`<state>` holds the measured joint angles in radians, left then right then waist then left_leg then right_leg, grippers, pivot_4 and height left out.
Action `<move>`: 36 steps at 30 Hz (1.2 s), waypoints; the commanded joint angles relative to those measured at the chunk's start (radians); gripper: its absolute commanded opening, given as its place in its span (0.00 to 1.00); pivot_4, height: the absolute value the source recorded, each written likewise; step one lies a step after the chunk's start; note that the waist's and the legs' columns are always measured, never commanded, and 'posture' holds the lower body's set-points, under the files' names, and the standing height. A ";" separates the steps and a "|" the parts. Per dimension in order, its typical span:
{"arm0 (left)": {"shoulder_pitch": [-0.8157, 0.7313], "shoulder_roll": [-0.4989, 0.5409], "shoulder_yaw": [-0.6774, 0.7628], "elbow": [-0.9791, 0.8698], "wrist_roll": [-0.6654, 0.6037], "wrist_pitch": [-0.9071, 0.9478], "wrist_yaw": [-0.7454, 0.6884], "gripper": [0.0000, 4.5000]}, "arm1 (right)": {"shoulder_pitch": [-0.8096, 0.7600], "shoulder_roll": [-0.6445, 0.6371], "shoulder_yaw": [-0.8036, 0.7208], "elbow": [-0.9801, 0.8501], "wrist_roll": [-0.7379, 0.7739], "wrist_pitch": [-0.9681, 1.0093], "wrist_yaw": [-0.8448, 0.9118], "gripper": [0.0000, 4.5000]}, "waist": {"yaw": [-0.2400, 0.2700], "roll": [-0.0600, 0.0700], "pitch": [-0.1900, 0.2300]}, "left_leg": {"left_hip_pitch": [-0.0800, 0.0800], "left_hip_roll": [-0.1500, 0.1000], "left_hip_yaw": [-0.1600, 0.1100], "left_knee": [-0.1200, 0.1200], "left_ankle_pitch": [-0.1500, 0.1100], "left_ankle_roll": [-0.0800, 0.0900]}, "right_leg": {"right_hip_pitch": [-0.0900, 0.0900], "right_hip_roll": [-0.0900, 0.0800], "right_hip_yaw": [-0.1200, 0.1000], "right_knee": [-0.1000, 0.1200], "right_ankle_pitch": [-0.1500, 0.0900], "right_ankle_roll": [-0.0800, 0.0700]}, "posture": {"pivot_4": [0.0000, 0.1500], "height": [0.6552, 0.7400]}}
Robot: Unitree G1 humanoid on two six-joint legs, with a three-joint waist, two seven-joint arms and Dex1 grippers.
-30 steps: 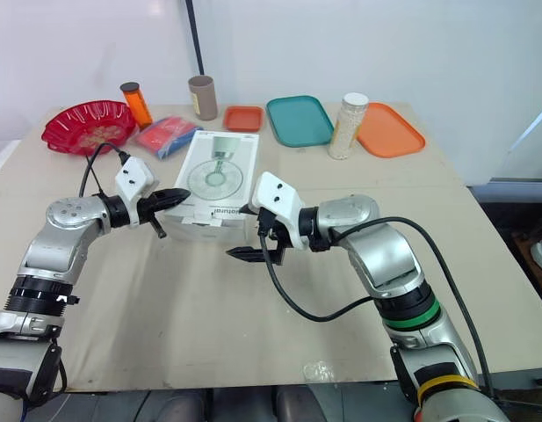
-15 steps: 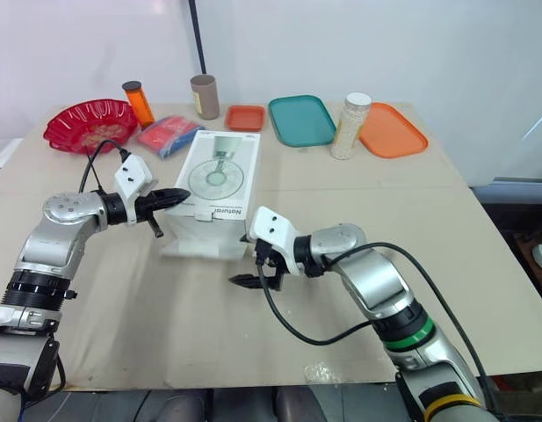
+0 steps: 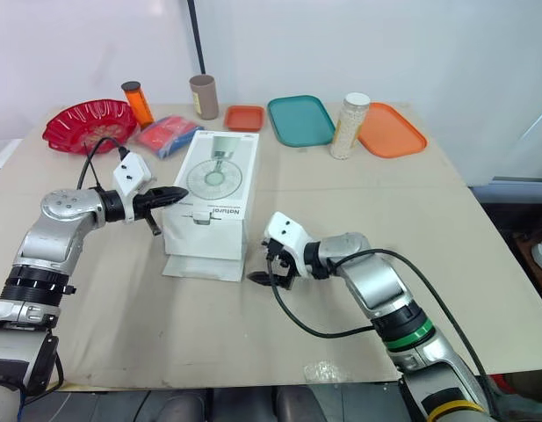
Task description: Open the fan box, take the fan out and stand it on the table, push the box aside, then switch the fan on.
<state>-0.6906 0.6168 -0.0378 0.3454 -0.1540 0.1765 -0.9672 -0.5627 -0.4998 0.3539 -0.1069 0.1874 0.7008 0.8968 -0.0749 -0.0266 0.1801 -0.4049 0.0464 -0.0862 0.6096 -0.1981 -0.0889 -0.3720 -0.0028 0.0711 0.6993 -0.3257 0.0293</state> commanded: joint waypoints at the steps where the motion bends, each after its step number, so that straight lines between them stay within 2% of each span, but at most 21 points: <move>1: 0.001 0.015 -0.009 0.017 0.026 0.001 0.004 0.01 | -0.029 0.029 -0.008 -0.026 0.009 -0.017 -0.004 1.00 | 0.000 0.000 0.000 | 0.000 0.000 0.000 0.000 0.000 0.000 | 0.000 0.000 0.000 0.000 0.000 0.000 | 1.00 1.00; 19: -0.039 0.002 -0.003 0.052 0.029 -0.014 0.009 0.01 | -0.028 0.033 -0.052 -0.176 0.167 -0.024 0.116 1.00 | 0.000 0.000 0.000 | 0.000 0.000 0.000 0.000 0.000 0.000 | 0.000 0.000 0.000 0.000 0.000 0.000 | 1.00 1.00; 30: -0.084 0.062 0.106 0.061 -0.056 0.053 -0.004 0.01 | -0.075 0.065 -0.121 -0.148 0.249 -0.013 0.098 1.00 | -0.001 -0.001 0.001 | -0.001 0.000 0.000 0.000 0.000 0.000 | -0.001 0.000 0.000 0.000 0.000 0.000 | 1.00 1.00; 36: -0.006 0.098 0.101 -0.015 -0.066 0.064 -0.037 0.01 | -0.160 0.158 -0.183 -0.033 0.289 0.010 0.029 1.00 | 0.000 -0.001 0.001 | -0.002 0.000 0.000 0.000 0.000 0.000 | -0.001 0.000 0.000 0.000 0.000 0.000 | 1.00 1.00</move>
<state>-0.7017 0.7022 0.0440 0.3710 -0.2056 0.2406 -1.0020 -0.7030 -0.3549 0.1978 -0.1495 0.4564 0.7123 0.9435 -0.0752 -0.0275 0.1808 -0.4066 0.0465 -0.0865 0.6096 -0.1980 -0.0892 -0.3733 -0.0032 0.0705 0.6995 -0.3257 0.0294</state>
